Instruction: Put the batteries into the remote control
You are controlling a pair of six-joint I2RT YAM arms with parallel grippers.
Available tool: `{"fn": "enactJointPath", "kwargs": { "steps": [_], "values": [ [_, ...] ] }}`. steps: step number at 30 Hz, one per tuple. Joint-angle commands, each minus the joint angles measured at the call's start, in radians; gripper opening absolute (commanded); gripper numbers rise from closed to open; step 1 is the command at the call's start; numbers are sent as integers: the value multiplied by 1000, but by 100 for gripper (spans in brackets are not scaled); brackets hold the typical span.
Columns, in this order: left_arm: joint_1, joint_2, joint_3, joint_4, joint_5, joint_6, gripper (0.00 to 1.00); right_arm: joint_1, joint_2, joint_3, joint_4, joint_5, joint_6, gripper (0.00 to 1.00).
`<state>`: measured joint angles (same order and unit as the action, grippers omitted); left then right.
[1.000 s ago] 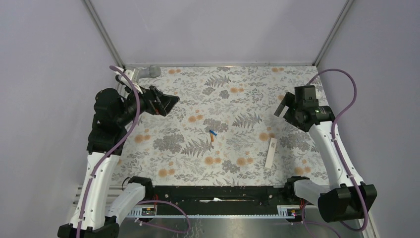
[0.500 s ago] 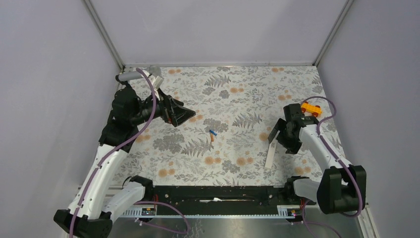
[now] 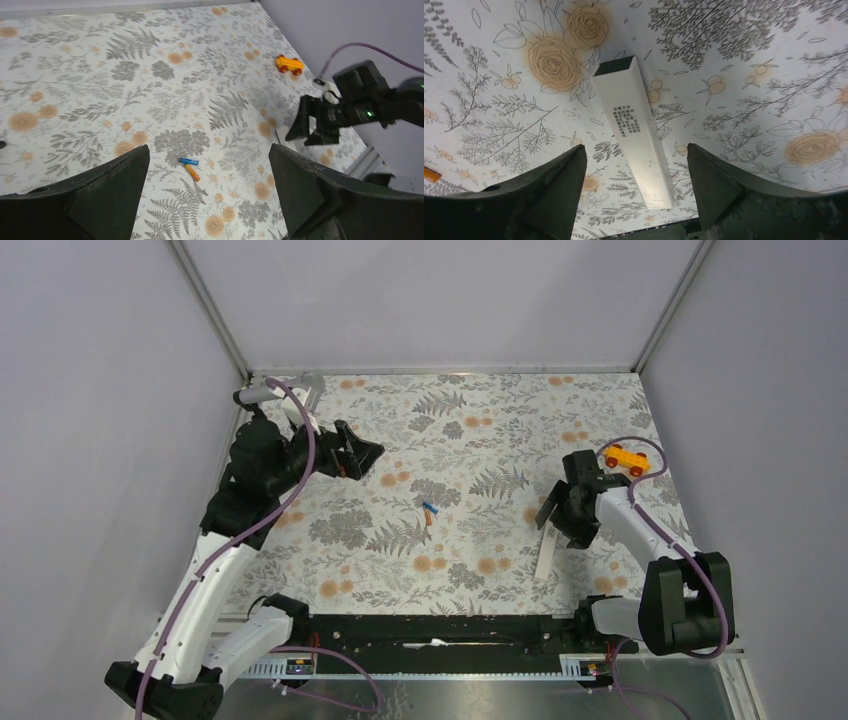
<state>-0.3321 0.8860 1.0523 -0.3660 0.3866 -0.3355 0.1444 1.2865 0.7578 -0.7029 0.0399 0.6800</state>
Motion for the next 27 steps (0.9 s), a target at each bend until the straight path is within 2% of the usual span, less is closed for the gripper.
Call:
{"fn": "enactJointPath", "kwargs": {
  "steps": [1, 7, 12, 17, 21, 27],
  "values": [
    [0, -12, 72, -33, -210, -31, 99, 7, -61, 63, -5, 115, 0, 81],
    [-1, 17, 179, -124, -319, -21, 99, 7, -178, 127, 61, 197, -64, 87],
    [-1, -3, 153, -116, -308, -25, 99, 8, -107, 101, 3, 181, -16, 88],
    [-1, -54, 82, -66, -319, -34, 99, 21, -75, -12, 7, 65, 44, 87],
    [-1, -73, 59, -35, -406, -34, 99, 32, -60, -67, 44, -11, 58, 81],
    [-1, -53, 75, -67, -496, -53, 99, 46, 30, -54, 64, -37, 27, 70]
  ]
}}
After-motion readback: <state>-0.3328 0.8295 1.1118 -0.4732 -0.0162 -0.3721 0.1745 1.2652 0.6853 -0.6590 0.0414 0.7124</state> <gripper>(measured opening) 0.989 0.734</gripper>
